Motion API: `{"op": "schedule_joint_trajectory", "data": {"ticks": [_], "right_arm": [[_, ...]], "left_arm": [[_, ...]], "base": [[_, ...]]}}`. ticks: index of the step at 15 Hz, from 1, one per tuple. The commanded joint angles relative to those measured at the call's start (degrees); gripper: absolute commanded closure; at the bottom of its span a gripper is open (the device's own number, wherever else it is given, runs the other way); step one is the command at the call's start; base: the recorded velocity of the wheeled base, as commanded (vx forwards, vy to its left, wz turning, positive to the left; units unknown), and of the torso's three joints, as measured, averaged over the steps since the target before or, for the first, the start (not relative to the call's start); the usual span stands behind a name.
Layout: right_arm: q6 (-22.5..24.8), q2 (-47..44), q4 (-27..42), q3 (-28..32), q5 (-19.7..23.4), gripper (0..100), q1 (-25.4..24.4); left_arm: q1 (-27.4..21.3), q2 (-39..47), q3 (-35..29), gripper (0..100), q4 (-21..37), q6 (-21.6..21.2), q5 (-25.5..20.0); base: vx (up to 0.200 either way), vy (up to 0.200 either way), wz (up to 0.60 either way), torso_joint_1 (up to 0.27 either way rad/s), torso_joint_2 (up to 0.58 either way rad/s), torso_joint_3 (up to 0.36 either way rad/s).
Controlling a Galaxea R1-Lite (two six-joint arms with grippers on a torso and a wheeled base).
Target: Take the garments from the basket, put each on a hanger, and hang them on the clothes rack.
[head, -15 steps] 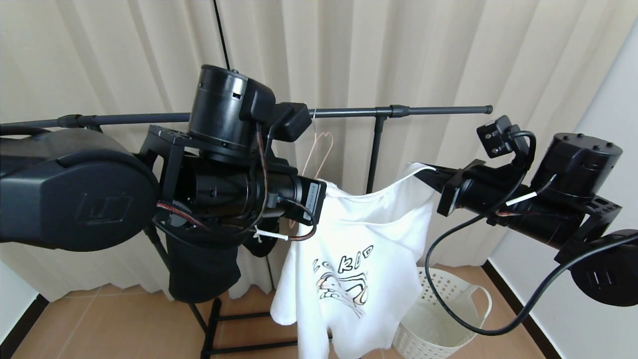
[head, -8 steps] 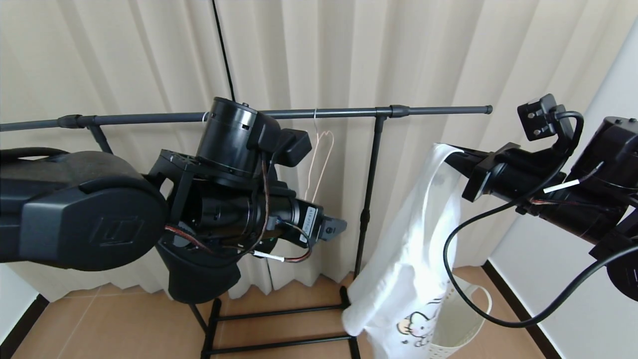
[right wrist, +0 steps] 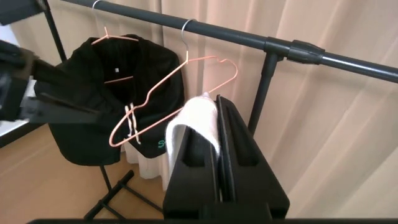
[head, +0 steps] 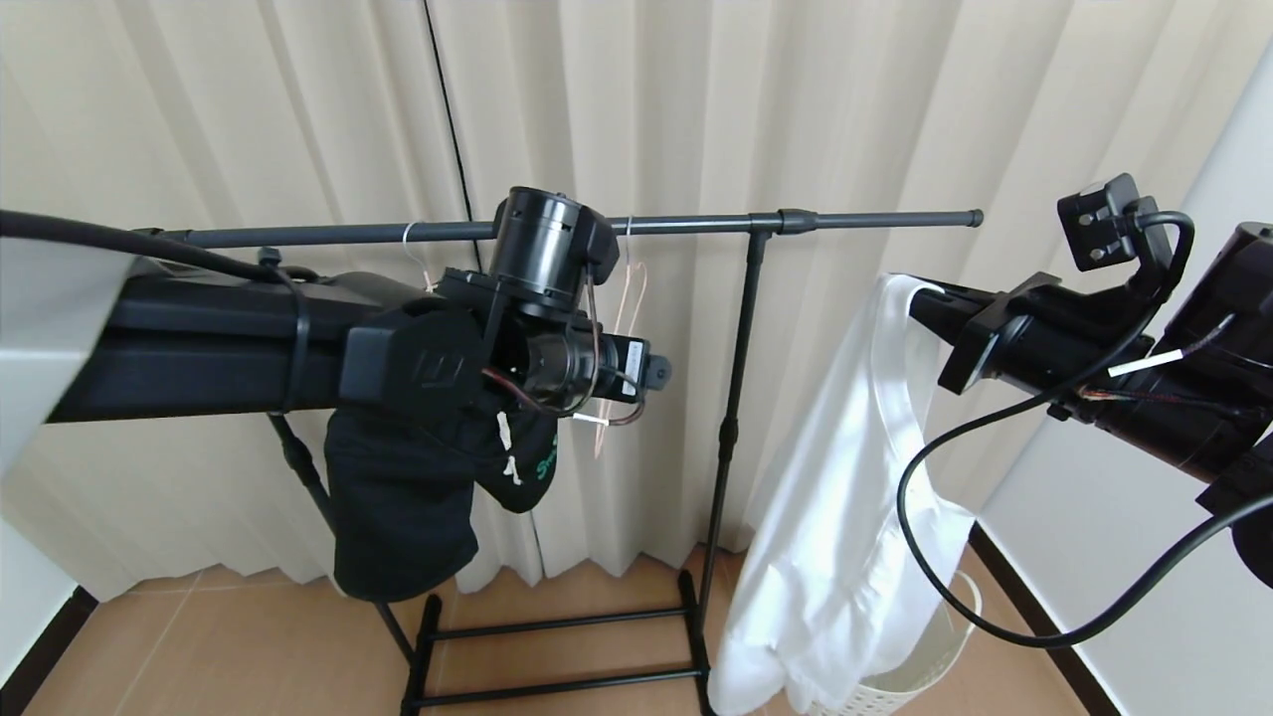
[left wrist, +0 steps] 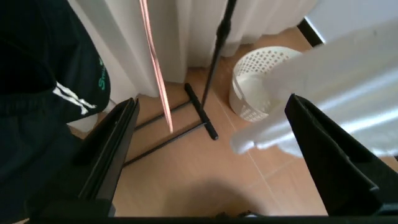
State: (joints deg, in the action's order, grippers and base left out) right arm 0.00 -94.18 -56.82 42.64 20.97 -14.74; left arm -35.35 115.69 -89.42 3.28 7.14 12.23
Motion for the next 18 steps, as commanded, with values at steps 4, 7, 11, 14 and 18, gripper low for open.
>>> {"op": "schedule_joint_trajectory", "data": {"ticks": [4,7,11,14,18], "right_arm": [[0.0,0.1,-0.1,0.1,0.0,100,0.0],[0.1,-0.2,-0.1,0.2,0.0,100,0.0],[0.0,-0.3,-0.1,0.2,0.0,100,0.3],[0.1,-0.4,-0.1,0.2,0.0,100,0.3],[0.1,-0.6,-0.1,0.1,0.0,100,0.3]], "left_arm": [[2.7,11.8,-11.9,0,0.0,0.4,3.1],[3.1,16.7,-18.4,0,0.0,2.4,3.6],[3.5,22.8,-25.2,0,0.0,3.8,6.8],[4.1,23.9,-25.2,0,-0.1,4.2,7.0],[4.4,25.6,-25.2,0,-1.7,4.2,7.0]], "base": [[0.0,0.0,0.0,0.0,0.0,0.0],[0.0,0.0,0.0,0.0,0.0,0.0],[0.0,0.0,0.0,0.0,0.0,0.0],[0.0,0.0,0.0,0.0,0.0,0.0],[0.0,0.0,0.0,0.0,0.0,0.0]]}}
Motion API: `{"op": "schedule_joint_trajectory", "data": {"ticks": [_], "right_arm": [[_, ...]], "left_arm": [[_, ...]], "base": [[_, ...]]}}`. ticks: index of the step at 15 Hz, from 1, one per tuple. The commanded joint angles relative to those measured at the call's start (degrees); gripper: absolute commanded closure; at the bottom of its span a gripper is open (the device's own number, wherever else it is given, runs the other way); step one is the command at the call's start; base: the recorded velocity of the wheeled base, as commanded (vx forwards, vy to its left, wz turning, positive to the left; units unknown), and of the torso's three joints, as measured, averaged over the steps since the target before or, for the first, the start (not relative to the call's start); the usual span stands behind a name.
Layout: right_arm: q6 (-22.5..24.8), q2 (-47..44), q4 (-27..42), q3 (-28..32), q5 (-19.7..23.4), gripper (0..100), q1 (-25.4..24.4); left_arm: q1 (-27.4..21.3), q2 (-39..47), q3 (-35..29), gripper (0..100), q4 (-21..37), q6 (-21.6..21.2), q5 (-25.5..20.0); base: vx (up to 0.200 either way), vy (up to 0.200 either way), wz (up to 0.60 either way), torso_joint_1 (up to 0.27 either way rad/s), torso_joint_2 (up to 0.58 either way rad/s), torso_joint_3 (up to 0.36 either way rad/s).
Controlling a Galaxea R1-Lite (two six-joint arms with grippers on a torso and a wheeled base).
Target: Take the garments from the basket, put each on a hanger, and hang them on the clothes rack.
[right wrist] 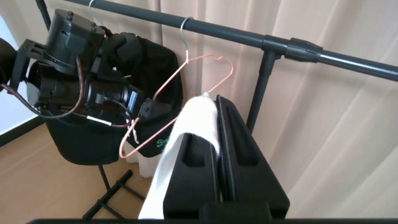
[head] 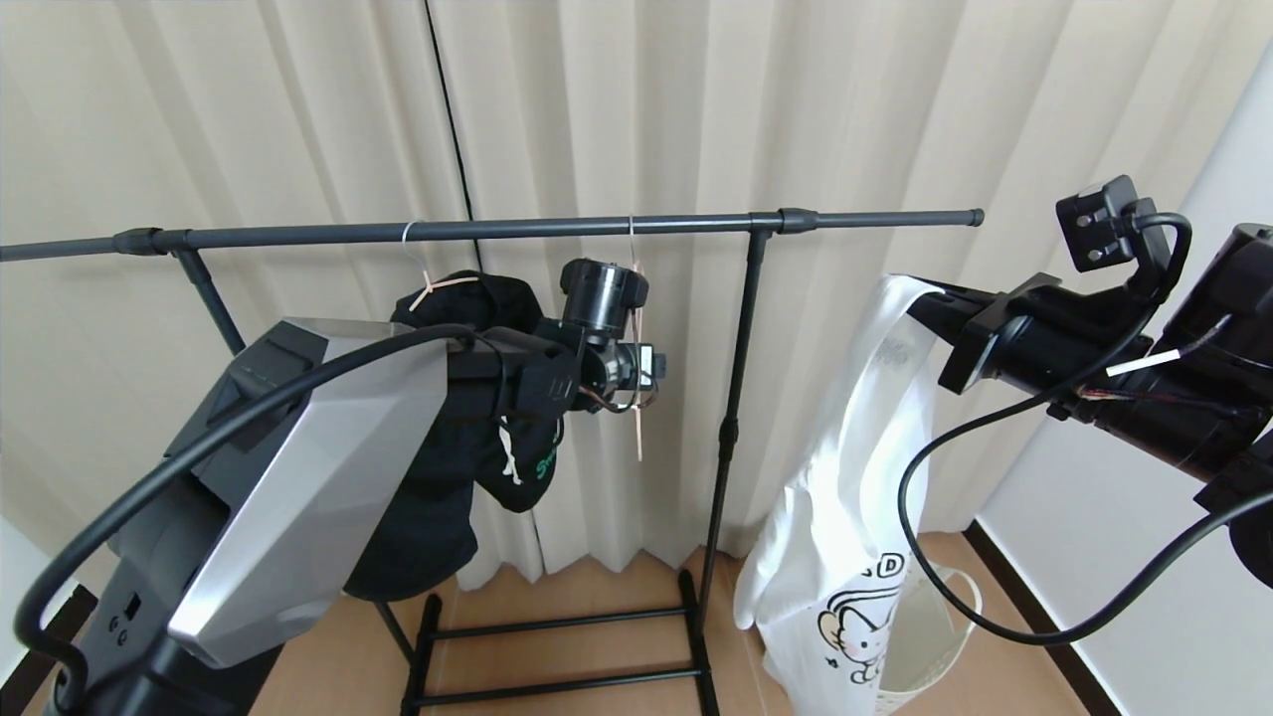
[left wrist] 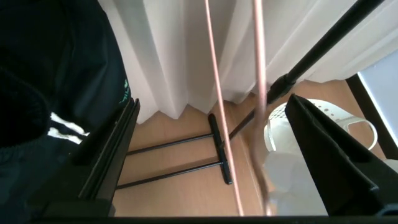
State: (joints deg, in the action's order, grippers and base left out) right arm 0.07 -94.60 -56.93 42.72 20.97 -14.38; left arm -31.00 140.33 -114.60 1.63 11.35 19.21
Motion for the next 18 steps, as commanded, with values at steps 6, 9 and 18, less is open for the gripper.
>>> {"op": "schedule_joint_trajectory", "data": {"ticks": [6,9,18], "right_arm": [[1.0,-0.5,0.0,-0.2,0.0,100,-0.1],[1.0,-0.6,0.0,-0.2,0.0,100,-0.1],[1.1,-0.6,0.0,-0.2,0.0,100,-0.1]], "left_arm": [[0.2,1.1,0.0,100,-0.1,0.0,0.0],[0.5,0.9,0.0,100,-0.1,0.0,0.0],[0.2,-0.5,0.0,100,-1.4,-0.1,0.2]], "base": [[0.0,0.0,0.0,0.0,0.0,0.0],[0.0,0.0,0.0,0.0,0.0,0.0],[0.0,0.0,0.0,0.0,0.0,0.0]]}}
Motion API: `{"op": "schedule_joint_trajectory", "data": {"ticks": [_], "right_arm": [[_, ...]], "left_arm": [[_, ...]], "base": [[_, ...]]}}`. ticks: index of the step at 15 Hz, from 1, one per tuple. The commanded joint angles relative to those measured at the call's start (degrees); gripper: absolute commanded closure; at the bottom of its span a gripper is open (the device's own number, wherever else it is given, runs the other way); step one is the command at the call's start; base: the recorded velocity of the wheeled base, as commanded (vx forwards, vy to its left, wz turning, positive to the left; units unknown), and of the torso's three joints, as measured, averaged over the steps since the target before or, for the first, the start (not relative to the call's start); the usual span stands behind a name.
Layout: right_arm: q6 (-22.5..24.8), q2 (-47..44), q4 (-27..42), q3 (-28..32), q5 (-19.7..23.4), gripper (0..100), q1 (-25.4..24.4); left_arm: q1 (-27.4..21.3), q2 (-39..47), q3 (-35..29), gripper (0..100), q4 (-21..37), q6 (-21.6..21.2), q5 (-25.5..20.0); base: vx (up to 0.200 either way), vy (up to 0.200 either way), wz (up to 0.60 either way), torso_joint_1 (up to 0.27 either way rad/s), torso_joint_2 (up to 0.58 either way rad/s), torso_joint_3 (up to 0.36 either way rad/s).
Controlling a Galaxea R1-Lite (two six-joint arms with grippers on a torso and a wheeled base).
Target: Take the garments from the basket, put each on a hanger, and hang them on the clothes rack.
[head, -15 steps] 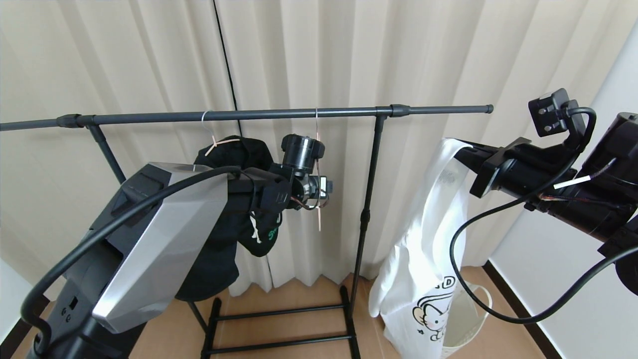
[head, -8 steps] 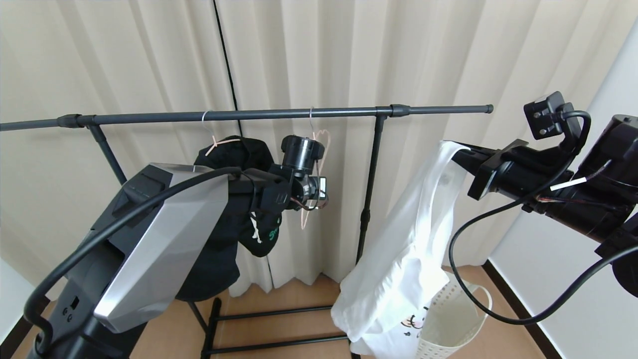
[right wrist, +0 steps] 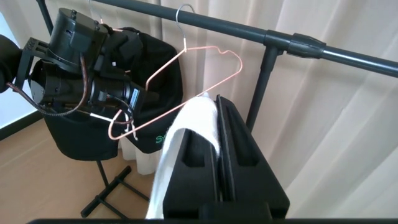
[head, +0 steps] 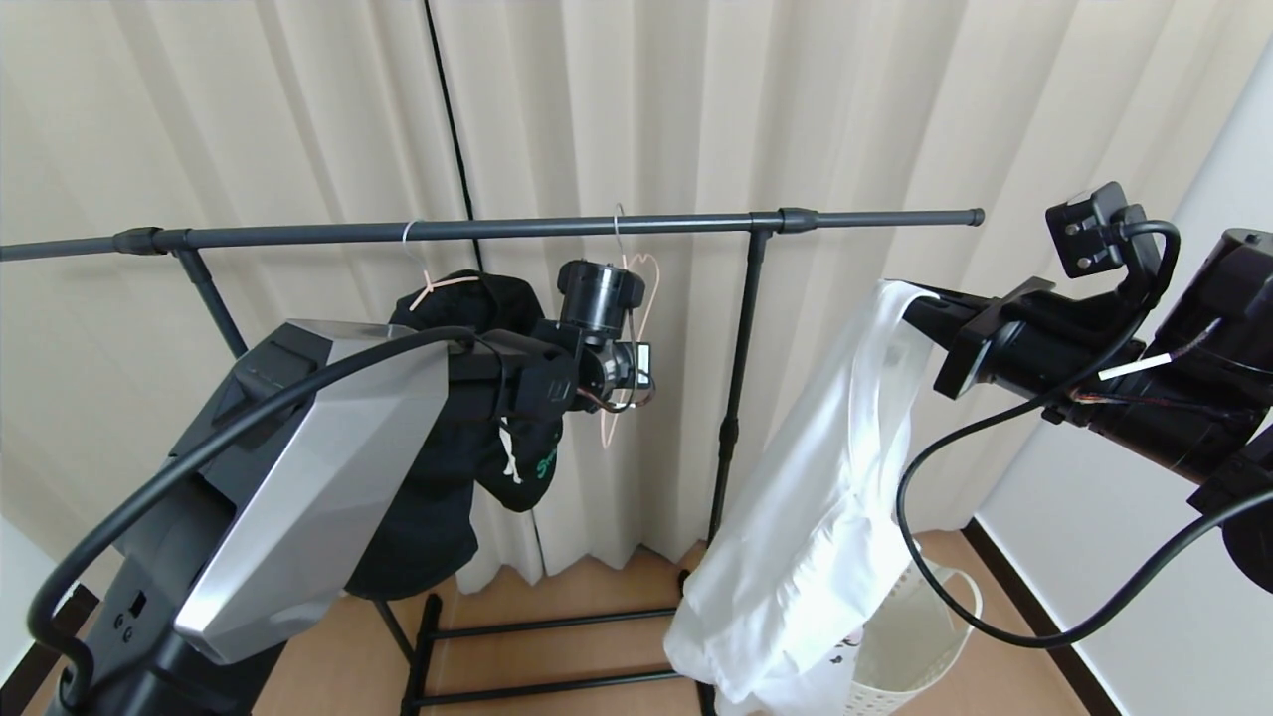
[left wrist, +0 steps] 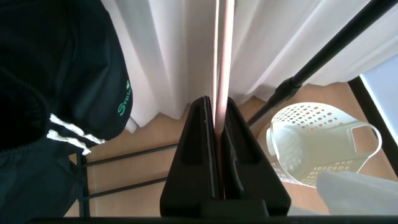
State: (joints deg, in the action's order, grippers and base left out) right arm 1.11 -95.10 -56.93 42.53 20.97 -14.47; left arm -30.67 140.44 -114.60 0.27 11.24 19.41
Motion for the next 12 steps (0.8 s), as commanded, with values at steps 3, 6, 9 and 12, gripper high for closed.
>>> {"op": "schedule_joint_trajectory", "data": {"ticks": [3,6,9,12], "right_arm": [[0.0,0.0,0.0,0.0,0.0,100,0.0],[0.0,0.1,0.0,0.0,0.0,100,0.0],[0.0,0.2,0.0,0.0,0.0,100,0.0],[0.0,0.2,0.0,-0.1,0.0,100,0.0]], "left_arm": [[-0.5,-2.4,0.0,100,0.0,0.0,0.1],[-1.2,-4.3,1.0,100,0.1,-0.1,1.1],[-1.9,-8.2,6.2,100,0.0,-0.3,1.2],[-2.6,-11.7,10.8,100,-0.1,-0.3,1.2]], "base": [[0.0,0.0,0.0,0.0,0.0,0.0],[0.0,0.0,0.0,0.0,0.0,0.0],[0.0,0.0,0.0,0.0,0.0,0.0],[0.0,0.0,0.0,0.0,0.0,0.0]]}}
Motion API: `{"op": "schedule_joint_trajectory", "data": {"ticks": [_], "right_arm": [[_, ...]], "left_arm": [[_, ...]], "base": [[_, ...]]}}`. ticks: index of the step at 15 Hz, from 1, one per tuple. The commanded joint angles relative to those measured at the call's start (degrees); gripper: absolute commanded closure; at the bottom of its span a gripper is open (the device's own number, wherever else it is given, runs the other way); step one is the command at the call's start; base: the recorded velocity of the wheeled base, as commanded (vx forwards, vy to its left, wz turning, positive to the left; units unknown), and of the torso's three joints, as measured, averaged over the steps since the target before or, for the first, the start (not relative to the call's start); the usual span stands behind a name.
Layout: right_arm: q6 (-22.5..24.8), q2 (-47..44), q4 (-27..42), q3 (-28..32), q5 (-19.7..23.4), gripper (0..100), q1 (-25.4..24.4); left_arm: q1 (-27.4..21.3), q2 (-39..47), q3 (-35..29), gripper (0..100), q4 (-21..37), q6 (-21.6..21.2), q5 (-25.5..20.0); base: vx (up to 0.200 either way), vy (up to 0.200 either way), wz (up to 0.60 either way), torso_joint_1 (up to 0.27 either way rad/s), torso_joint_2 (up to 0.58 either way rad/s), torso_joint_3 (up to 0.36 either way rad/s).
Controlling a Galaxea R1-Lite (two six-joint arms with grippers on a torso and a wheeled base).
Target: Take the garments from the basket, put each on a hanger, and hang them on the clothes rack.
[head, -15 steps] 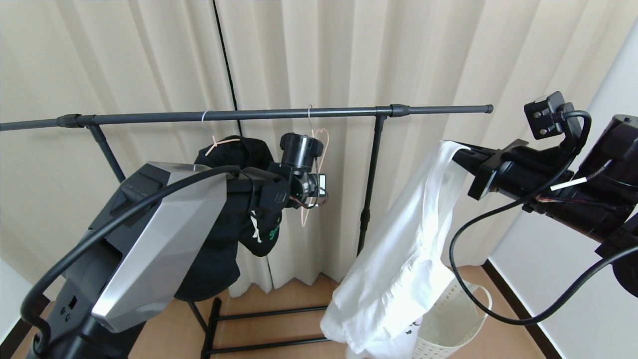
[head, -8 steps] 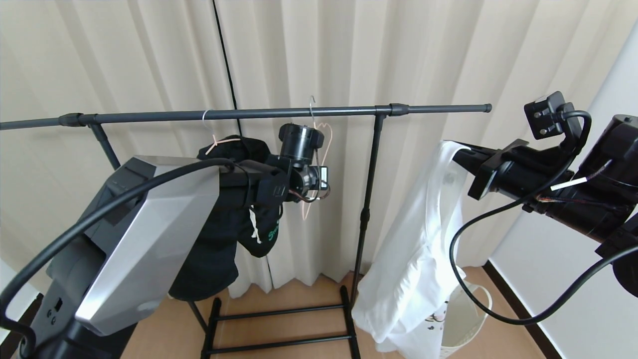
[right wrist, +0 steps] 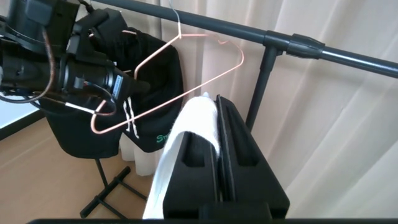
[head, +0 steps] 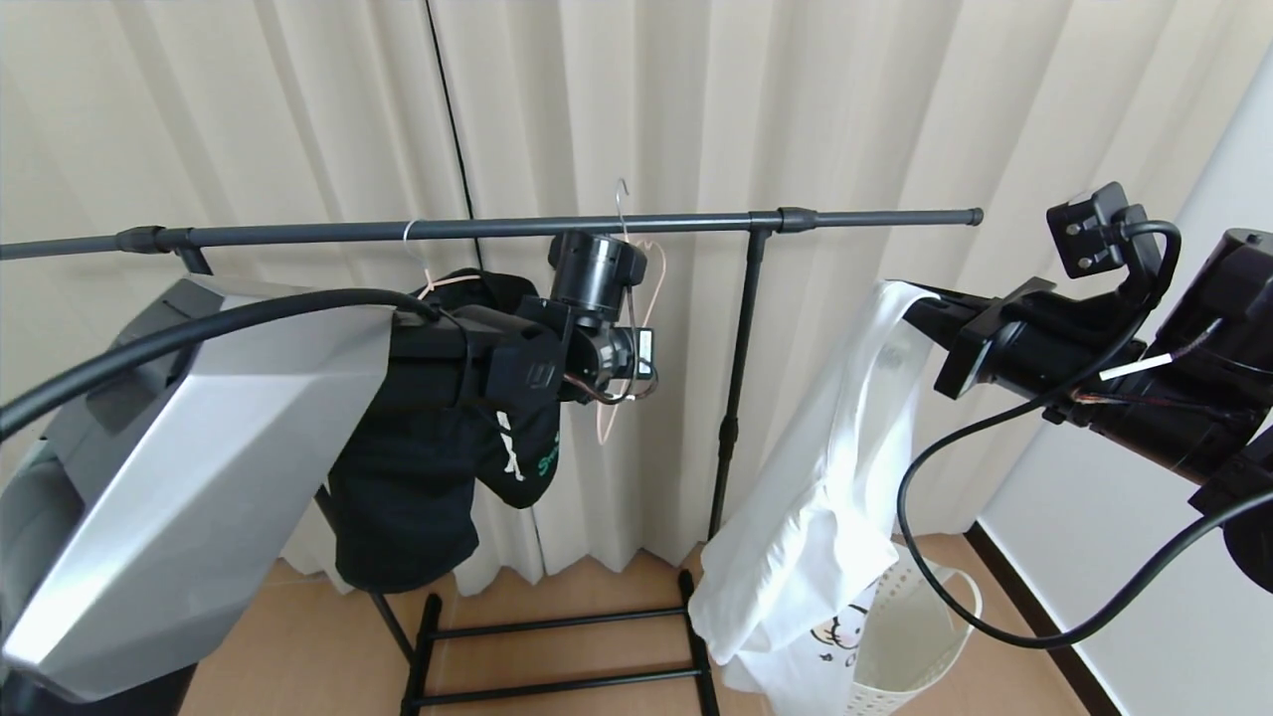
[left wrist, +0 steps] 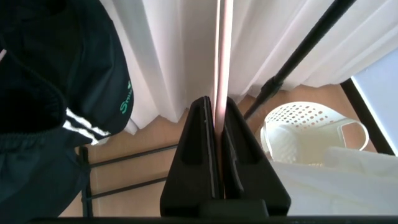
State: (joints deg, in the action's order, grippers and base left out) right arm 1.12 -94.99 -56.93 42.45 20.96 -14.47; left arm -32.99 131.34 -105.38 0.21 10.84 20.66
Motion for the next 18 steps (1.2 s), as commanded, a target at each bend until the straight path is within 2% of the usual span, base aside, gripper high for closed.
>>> {"op": "schedule_joint_trajectory", "data": {"ticks": [1,3,5,7,8,9,10,11,12,14,15,17,18], "right_arm": [[0.1,0.2,0.0,-0.3,0.0,100,-0.2],[0.2,1.1,0.0,-1.2,-2.1,100,-0.9],[1.2,4.4,0.2,-3.5,-4.2,100,-4.7],[3.3,5.1,0.6,-4.6,-8.7,100,-7.4],[3.6,4.9,0.6,-4.6,-10.1,100,-7.8],[5.0,4.2,0.7,-4.5,-13.7,100,-8.1],[5.8,3.8,0.7,-4.5,-14.7,100,-8.2],[7.4,2.6,0.7,-4.2,-18.1,100,-8.9],[8.3,1.7,0.7,-4.0,-20.5,100,-9.3],[11.7,-1.2,0.2,-3.1,-26.4,100,-9.6],[13.8,-2.6,0.2,-1.8,-29.6,100,-9.6],[17.9,-5.4,0.7,2.3,-34.0,100,-10.9],[20.2,-7.1,0.2,4.7,-35.9,100,-10.9]], "left_arm": [[-0.6,-4.9,5.2,100,-0.6,-0.1,-0.1],[-1.0,-8.8,12.7,100,-4.1,-0.5,-0.1],[-0.9,-15.0,23.3,100,-10.5,-2.0,-0.4],[-0.9,-23.2,39.2,100,-20.0,-5.3,-1.3],[-0.9,-24.9,42.4,100,-21.9,-6.0,-1.7],[-1.0,-30.6,52.4,100,-27.8,-8.4,-3.5],[-1.0,-32.3,55.5,100,-29.7,-9.1,-4.8],[-1.0,-36.1,63.5,100,-34.3,-10.8,-8.3],[-1.0,-37.3,67.7,100,-37.1,-11.6,-9.7],[-1.0,-38.4,76.3,100,-46.3,-13.7,-12.4],[-1.3,-38.7,80.8,100,-52.1,-16.3,-13.8],[-2.7,-39.6,86.2,100,-59.1,-20.2,-14.2],[-3.2,-39.8,88.2,100,-60.5,-20.9,-14.4]], "base": [[0.0,0.0,0.0,0.0,0.0,0.0],[0.0,0.0,0.0,0.0,0.0,0.0],[0.0,0.0,0.0,0.0,0.0,0.0],[0.0,0.0,0.0,0.0,0.0,0.0],[0.0,0.0,0.0,0.0,0.0,0.0],[0.0,0.0,0.0,0.0,0.0,0.0],[0.0,0.0,0.0,0.0,0.0,0.0],[0.0,0.0,0.0,0.0,0.0,0.0],[0.0,0.0,0.0,0.0,0.0,0.0],[0.0,0.0,0.0,0.0,0.0,0.0],[0.0,0.0,0.0,0.0,0.0,0.0],[0.0,0.0,0.0,0.0,0.0,0.0],[0.0,0.0,0.0,0.0,0.0,0.0]]}}
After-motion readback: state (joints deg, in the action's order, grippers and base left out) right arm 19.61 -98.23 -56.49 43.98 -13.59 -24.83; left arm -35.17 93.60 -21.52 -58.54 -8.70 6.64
